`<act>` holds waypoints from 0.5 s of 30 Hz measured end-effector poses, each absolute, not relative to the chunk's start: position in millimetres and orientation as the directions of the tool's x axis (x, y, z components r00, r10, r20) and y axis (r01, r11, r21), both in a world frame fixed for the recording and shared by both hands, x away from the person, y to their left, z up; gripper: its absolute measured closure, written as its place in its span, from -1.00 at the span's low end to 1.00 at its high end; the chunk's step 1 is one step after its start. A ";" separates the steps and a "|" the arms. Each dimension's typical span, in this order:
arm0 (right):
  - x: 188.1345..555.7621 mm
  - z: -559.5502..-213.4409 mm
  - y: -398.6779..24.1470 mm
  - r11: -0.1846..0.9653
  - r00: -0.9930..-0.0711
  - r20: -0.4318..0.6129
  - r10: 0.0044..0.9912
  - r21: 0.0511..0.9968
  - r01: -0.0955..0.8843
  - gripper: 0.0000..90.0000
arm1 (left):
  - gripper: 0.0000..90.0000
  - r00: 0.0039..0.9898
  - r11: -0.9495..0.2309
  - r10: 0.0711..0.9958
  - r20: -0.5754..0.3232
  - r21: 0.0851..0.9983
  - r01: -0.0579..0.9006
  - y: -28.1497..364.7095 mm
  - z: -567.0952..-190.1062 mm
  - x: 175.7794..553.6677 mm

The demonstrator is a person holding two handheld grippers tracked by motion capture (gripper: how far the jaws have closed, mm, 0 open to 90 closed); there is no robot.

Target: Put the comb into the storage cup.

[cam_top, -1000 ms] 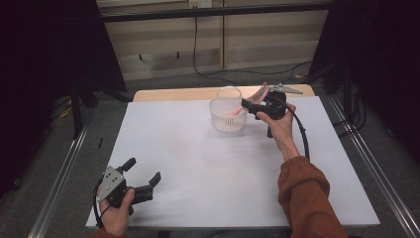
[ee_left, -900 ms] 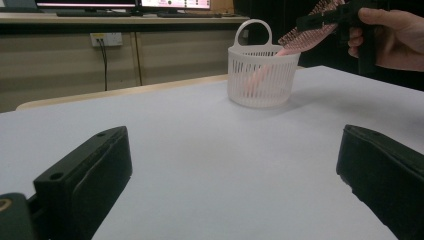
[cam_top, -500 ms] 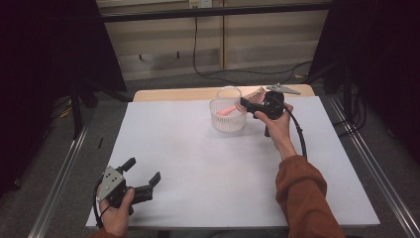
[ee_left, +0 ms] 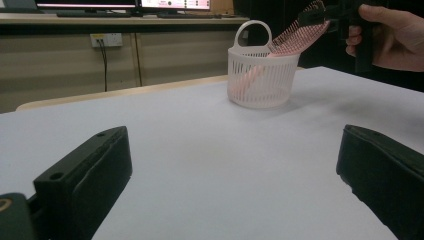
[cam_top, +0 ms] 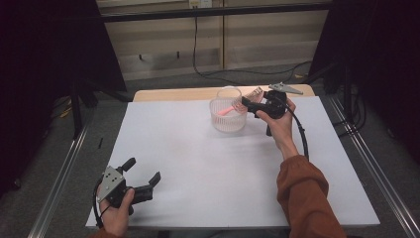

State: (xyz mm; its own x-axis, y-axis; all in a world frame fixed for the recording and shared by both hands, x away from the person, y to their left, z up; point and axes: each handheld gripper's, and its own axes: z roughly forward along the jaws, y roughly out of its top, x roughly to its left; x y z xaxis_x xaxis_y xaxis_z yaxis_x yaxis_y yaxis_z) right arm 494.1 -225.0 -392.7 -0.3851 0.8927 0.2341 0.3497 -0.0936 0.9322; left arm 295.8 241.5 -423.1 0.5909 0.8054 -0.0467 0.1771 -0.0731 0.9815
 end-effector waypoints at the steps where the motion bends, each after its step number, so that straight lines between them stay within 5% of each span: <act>1: 492.8 -391.1 -225.0 -0.092 -0.384 0.226 0.895 0.937 0.337 -0.94 | -0.97 0.592 -0.068 0.804 -0.051 0.982 0.176 241.5 -423.0 296.0; 15: 483.6 -376.0 -223.3 -0.062 -0.375 0.159 0.913 0.965 0.256 -0.98 | -0.97 0.596 -0.074 0.802 -0.044 0.982 0.171 238.4 -422.4 296.9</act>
